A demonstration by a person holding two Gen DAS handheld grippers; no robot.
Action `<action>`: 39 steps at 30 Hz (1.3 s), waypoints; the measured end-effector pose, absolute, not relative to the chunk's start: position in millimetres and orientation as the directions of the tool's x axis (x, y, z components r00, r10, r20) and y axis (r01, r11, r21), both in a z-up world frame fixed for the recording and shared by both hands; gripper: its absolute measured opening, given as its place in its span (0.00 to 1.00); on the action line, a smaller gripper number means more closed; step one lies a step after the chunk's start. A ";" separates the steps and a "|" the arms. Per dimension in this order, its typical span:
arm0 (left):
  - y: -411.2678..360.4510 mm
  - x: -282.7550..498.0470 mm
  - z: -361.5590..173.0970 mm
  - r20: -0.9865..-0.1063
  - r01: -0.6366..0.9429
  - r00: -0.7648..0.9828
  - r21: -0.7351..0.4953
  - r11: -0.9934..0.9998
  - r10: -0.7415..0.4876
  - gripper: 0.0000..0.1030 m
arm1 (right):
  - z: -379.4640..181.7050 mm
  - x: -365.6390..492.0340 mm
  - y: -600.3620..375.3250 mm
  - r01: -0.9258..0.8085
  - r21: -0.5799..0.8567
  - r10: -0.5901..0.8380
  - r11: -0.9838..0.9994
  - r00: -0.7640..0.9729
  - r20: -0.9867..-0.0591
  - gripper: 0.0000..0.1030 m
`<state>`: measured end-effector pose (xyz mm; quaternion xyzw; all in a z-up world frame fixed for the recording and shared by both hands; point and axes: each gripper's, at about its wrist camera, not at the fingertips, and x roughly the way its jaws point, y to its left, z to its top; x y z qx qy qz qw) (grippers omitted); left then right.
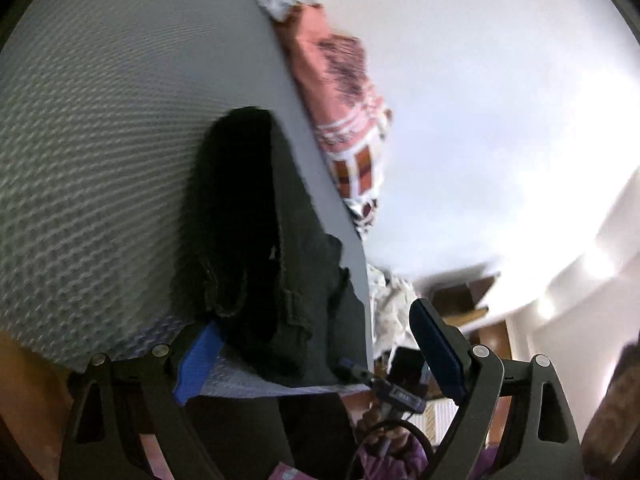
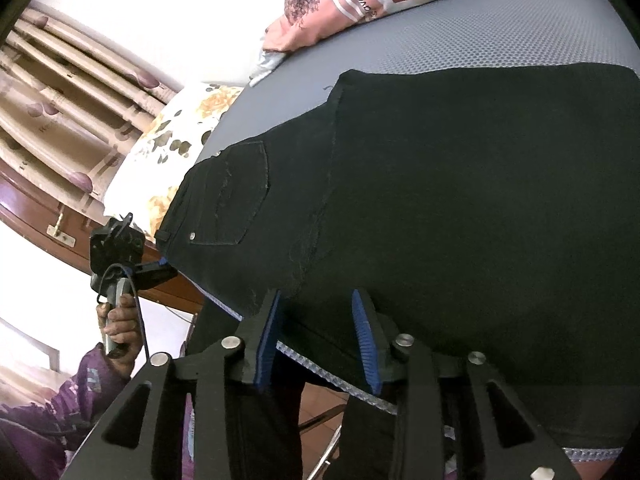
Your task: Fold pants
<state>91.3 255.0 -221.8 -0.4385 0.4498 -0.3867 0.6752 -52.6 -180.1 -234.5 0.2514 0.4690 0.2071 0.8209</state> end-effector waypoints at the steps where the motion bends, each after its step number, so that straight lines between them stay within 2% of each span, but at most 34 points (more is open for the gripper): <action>1: 252.1 90.7 -219.6 -0.323 0.138 0.294 -0.917 0.374 -0.900 0.86 | -234.2 -52.5 -179.7 -0.104 0.608 0.577 0.787 0.475 -0.665 0.34; 3: 248.1 90.8 -228.1 -0.409 0.113 0.278 -0.885 0.452 -0.869 0.86 | -233.6 -52.2 -179.5 -0.105 0.607 0.576 0.788 0.474 -0.666 0.35; 10: 259.3 101.8 -248.7 -0.349 0.000 0.252 -0.933 0.360 -0.903 0.87 | -233.2 -52.3 -178.6 -0.107 0.606 0.576 0.788 0.474 -0.666 0.36; 12: 254.7 104.2 -246.5 -0.354 -0.006 0.238 -0.932 0.363 -0.905 0.95 | -233.3 -52.6 -178.0 -0.108 0.607 0.577 0.787 0.475 -0.664 0.38; 15: 243.1 98.7 -235.3 -0.376 0.039 0.259 -0.916 0.399 -0.890 0.95 | -233.6 -53.0 -176.5 -0.109 0.608 0.578 0.787 0.476 -0.663 0.40; 18: 244.7 84.4 -220.1 -0.330 0.175 0.307 -0.903 0.393 -0.893 0.95 | -233.4 -52.7 -174.5 -0.111 0.604 0.575 0.789 0.477 -0.665 0.41; 19: 243.5 82.5 -218.6 -0.344 0.202 0.306 -0.888 0.414 -0.888 0.95 | -233.7 -52.8 -174.5 -0.111 0.604 0.576 0.789 0.477 -0.664 0.41; 22: 228.6 86.1 -224.4 -0.476 0.217 0.271 -0.817 0.534 -0.837 0.95 | -233.5 -52.0 -173.6 -0.114 0.605 0.577 0.788 0.478 -0.662 0.43; 25: 221.2 85.2 -220.0 -0.527 0.251 0.281 -0.766 0.592 -0.802 0.95 | -232.9 -51.2 -171.8 -0.119 0.603 0.578 0.789 0.478 -0.661 0.45; 27: 220.1 87.7 -220.9 -0.552 0.214 0.309 -0.753 0.622 -0.775 0.93 | -232.8 -50.9 -171.8 -0.119 0.603 0.578 0.789 0.478 -0.661 0.45; 31: 213.0 87.5 -220.4 -0.616 0.158 0.360 -0.700 0.696 -0.701 0.81 | -233.3 -50.6 -171.4 -0.121 0.604 0.579 0.788 0.479 -0.659 0.45; 33: 217.9 89.9 -223.7 -0.607 0.108 0.368 -0.725 0.681 -0.704 0.75 | -233.9 -50.4 -171.6 -0.121 0.607 0.582 0.786 0.479 -0.657 0.45; 34: 228.0 92.0 -228.7 -0.576 0.048 0.372 -0.771 0.635 -0.728 0.72 | -234.3 -50.9 -171.9 -0.126 0.603 0.580 0.788 0.481 -0.658 0.45; 36: 234.5 93.8 -231.0 -0.556 0.009 0.366 -0.800 0.600 -0.747 0.72 | -234.7 -51.5 -172.0 -0.125 0.606 0.582 0.785 0.482 -0.655 0.46; 39: 228.9 95.6 -227.4 -0.576 0.036 0.344 -0.781 0.623 -0.742 0.72 | -235.2 -51.1 -172.7 -0.127 0.610 0.586 0.782 0.483 -0.651 0.47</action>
